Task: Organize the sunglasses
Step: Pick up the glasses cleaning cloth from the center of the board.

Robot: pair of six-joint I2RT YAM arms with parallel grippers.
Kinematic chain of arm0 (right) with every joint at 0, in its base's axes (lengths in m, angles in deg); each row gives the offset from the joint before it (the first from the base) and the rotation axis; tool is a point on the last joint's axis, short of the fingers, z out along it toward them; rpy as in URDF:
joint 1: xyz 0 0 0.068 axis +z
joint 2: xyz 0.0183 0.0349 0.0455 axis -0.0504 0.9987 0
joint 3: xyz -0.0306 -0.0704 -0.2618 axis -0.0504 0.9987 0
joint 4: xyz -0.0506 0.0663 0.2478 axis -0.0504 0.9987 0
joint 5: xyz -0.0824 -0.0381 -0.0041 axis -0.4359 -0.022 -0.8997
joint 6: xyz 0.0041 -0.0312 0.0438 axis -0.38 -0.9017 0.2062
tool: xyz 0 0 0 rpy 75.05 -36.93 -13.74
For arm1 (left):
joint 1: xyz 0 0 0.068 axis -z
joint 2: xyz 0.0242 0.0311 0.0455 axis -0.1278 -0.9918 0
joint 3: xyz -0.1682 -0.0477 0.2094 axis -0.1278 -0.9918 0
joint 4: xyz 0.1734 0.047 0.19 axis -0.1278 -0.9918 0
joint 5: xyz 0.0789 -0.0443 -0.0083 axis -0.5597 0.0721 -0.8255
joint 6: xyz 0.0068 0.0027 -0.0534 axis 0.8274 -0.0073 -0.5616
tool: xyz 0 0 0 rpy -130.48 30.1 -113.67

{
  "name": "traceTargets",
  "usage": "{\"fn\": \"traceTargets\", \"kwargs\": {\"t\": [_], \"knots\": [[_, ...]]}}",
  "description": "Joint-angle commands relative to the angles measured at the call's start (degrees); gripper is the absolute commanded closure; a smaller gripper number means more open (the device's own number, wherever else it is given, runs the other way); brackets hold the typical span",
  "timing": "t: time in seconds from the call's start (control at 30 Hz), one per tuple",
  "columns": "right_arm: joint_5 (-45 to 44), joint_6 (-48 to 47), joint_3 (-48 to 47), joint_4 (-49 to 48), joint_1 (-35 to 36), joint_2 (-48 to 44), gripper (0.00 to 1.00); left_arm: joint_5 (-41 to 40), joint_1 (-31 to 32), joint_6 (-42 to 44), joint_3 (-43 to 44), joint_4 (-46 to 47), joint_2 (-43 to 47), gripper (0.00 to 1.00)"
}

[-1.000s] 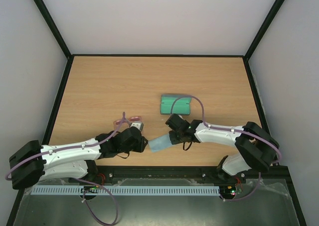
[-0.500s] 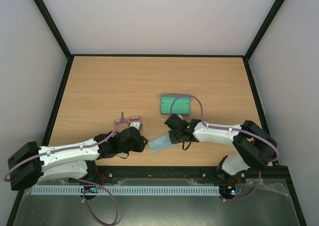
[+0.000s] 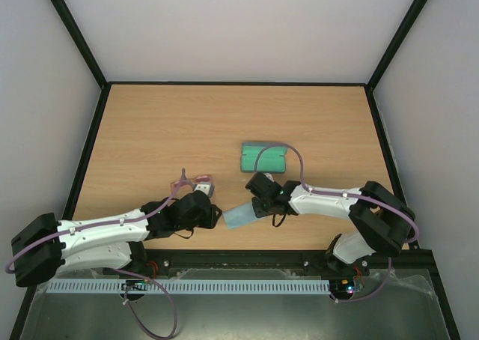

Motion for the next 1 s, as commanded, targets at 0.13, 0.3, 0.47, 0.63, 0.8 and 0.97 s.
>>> {"fn": "traceTargets", "kwargs": {"t": [0.13,0.3,0.47,0.63,0.8,0.97], "knots": [[-5.0,4.5,3.6,3.3,-0.2,-3.0,0.99,0.5,2.1,-0.2,1.5,3.5,-6.7,0.67],[-6.0,5.9,6.5,2.5,-1.6,-5.4,0.99,0.5,3.8,-0.1,5.2,5.7,-13.6,0.67],[-5.7,7.2,9.7,0.0,-2.8,-8.5,0.99,-0.8,4.5,0.3,10.4,5.3,-21.5,0.67],[-6.1,7.8,11.8,-1.4,-3.9,-11.1,0.99,-5.8,4.6,-0.7,14.5,2.4,-27.9,0.68],[-5.3,7.3,12.9,-2.8,-4.5,-12.1,0.99,-6.9,4.6,-1.9,16.7,2.3,-33.0,0.68],[-4.7,7.1,13.7,-3.3,-4.9,-13.4,0.99,-7.5,4.8,-2.7,17.7,2.0,-35.3,0.70]]}}
